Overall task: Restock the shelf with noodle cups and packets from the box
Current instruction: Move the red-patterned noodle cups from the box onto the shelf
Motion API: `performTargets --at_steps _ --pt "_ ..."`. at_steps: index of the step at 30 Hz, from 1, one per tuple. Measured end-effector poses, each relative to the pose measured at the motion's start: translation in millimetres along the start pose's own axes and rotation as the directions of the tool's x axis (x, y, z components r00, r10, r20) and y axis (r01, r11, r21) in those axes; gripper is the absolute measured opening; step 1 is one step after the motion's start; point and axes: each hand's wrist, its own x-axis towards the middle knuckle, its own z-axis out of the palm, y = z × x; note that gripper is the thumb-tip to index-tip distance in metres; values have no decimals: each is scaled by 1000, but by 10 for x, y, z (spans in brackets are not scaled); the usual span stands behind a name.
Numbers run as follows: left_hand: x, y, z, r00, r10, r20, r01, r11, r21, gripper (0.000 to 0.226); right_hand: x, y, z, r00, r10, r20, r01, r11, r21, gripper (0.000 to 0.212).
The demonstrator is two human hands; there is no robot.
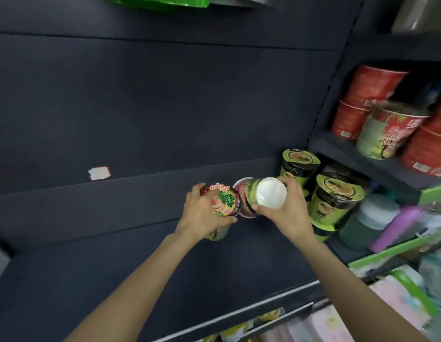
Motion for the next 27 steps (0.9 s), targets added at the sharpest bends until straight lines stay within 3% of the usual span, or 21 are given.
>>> performTargets --at_steps 17,19,22,24,27 --pt "494 -352 663 942 -93 322 92 996 17 95 463 366 63 999 36 18 -37 999 36 77" --pt "514 -358 622 951 -87 297 81 996 30 82 474 339 95 1000 12 21 -13 998 59 77" --pt "539 -302 548 990 -109 90 121 982 -147 51 478 286 166 999 -7 39 2 993 122 76" --pt "541 -214 446 976 -216 37 210 878 -429 35 466 254 209 997 -15 72 2 984 176 76" --pt "510 -86 274 940 -272 206 326 540 -776 28 425 214 265 991 -21 134 -11 972 235 73"
